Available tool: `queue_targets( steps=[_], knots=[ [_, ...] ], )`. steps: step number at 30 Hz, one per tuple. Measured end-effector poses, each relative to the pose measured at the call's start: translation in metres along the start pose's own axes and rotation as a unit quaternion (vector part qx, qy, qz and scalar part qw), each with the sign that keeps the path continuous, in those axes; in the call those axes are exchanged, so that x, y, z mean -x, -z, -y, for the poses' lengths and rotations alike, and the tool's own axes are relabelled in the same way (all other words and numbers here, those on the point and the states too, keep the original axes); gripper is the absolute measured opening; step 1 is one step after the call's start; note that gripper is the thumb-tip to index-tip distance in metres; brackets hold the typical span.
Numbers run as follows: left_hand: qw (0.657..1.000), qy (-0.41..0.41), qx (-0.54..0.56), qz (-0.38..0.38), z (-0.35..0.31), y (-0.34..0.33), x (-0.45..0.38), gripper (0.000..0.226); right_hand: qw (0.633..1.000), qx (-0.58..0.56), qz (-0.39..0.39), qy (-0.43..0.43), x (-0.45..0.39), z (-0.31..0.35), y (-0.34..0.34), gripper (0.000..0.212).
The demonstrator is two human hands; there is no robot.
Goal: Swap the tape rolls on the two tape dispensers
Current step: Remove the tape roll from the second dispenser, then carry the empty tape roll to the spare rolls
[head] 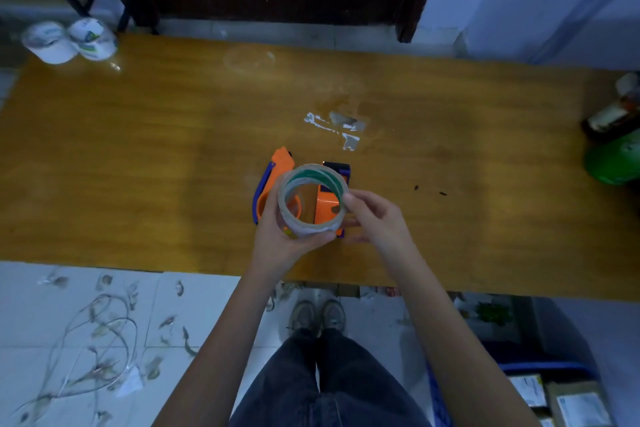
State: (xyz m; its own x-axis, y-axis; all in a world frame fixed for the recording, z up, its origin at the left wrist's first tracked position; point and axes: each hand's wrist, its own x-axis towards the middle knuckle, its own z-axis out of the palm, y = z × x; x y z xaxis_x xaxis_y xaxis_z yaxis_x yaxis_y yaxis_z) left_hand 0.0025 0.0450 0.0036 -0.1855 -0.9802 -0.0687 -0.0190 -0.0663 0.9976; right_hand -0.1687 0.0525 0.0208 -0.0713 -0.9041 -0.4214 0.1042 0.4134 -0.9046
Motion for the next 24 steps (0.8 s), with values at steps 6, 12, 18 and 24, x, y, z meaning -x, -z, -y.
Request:
queue_targets(
  steps=[6,12,18,24],
  knots=[
    [0.996,0.064,0.058,-0.028,-0.012,0.026,0.009,0.103,0.999,0.014,0.016,0.036,-0.006,0.014,-0.026,0.024],
    [0.964,0.131,0.100,-0.206,-0.022,0.072,0.032,0.060,0.995,0.029,0.091,0.039,-0.012,0.017,-0.070,0.016],
    [0.937,0.132,0.137,-0.292,-0.021,0.134,0.056,0.032,0.990,0.042,0.134,0.003,-0.016,0.013,-0.142,0.011],
    [0.932,0.127,0.131,-0.314,-0.017,0.221,0.066,0.034,0.988,0.043,0.149,0.002,-0.019,0.004,-0.234,0.009]
  ],
)
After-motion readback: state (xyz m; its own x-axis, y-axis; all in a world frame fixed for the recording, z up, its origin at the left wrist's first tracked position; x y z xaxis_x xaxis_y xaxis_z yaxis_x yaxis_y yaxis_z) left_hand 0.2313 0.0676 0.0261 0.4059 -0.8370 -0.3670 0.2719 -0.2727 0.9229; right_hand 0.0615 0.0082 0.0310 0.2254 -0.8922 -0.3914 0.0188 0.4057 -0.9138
